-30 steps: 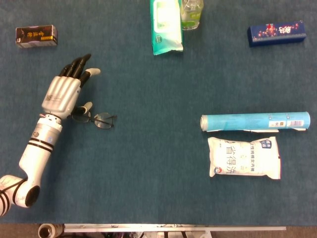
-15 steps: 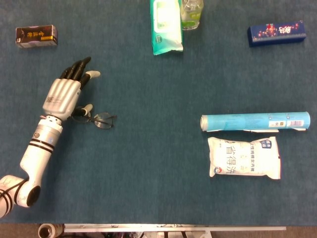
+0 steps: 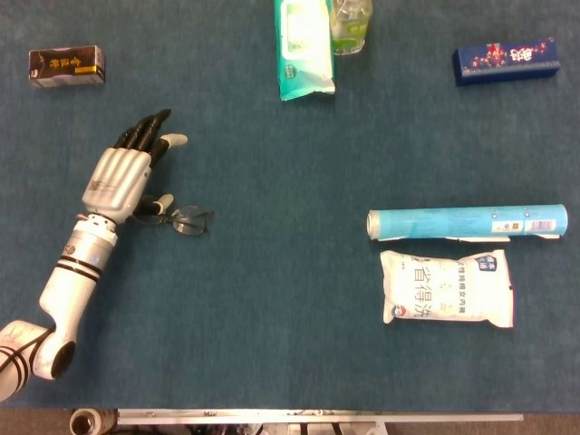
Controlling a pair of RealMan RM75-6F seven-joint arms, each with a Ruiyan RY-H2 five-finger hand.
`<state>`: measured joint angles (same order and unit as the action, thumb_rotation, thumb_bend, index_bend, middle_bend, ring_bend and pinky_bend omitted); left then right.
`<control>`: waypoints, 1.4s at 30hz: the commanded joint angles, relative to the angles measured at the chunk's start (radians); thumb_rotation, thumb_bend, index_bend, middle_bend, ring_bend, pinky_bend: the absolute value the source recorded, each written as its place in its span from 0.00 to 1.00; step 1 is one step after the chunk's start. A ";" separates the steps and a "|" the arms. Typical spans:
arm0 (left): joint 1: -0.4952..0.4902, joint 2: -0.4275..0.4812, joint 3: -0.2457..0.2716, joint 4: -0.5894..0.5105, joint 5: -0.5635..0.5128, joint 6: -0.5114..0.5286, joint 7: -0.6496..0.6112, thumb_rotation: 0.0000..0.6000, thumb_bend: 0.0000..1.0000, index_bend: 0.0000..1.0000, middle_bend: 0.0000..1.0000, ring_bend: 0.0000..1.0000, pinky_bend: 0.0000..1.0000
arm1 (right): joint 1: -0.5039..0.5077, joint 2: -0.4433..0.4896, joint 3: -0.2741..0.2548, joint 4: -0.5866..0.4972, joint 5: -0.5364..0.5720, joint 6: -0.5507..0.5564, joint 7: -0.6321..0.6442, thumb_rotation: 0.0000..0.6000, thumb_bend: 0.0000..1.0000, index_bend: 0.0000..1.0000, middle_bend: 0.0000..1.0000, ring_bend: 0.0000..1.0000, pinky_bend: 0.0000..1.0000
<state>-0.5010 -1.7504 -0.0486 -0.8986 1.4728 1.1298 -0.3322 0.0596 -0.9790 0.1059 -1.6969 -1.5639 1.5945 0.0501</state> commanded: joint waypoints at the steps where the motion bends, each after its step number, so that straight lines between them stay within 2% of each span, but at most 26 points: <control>1: -0.001 0.015 -0.002 -0.025 0.014 0.023 0.006 1.00 0.20 0.20 0.00 0.00 0.12 | 0.001 0.000 0.000 0.000 0.001 -0.001 0.000 1.00 0.32 0.39 0.37 0.22 0.37; 8: 0.002 0.082 -0.016 -0.135 0.022 0.067 0.061 1.00 0.20 0.20 0.00 0.00 0.12 | 0.002 -0.002 -0.002 0.000 -0.001 -0.005 -0.004 1.00 0.32 0.39 0.37 0.22 0.37; 14: 0.014 0.109 -0.020 -0.166 0.006 0.068 0.074 1.00 0.20 0.20 0.00 0.00 0.12 | 0.004 -0.005 -0.002 0.002 0.002 -0.010 -0.008 1.00 0.32 0.39 0.37 0.22 0.37; 28: 0.037 0.104 -0.009 -0.118 -0.004 0.065 0.041 1.00 0.20 0.20 0.00 0.00 0.12 | 0.006 -0.007 -0.002 0.002 0.006 -0.015 -0.011 1.00 0.32 0.39 0.37 0.22 0.37; 42: 0.051 0.061 0.004 -0.036 -0.007 0.044 -0.012 1.00 0.20 0.20 0.00 0.00 0.12 | 0.005 -0.006 -0.001 0.001 0.006 -0.011 -0.012 1.00 0.32 0.39 0.37 0.22 0.37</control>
<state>-0.4506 -1.6863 -0.0454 -0.9389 1.4661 1.1759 -0.3408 0.0644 -0.9852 0.1051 -1.6960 -1.5583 1.5836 0.0382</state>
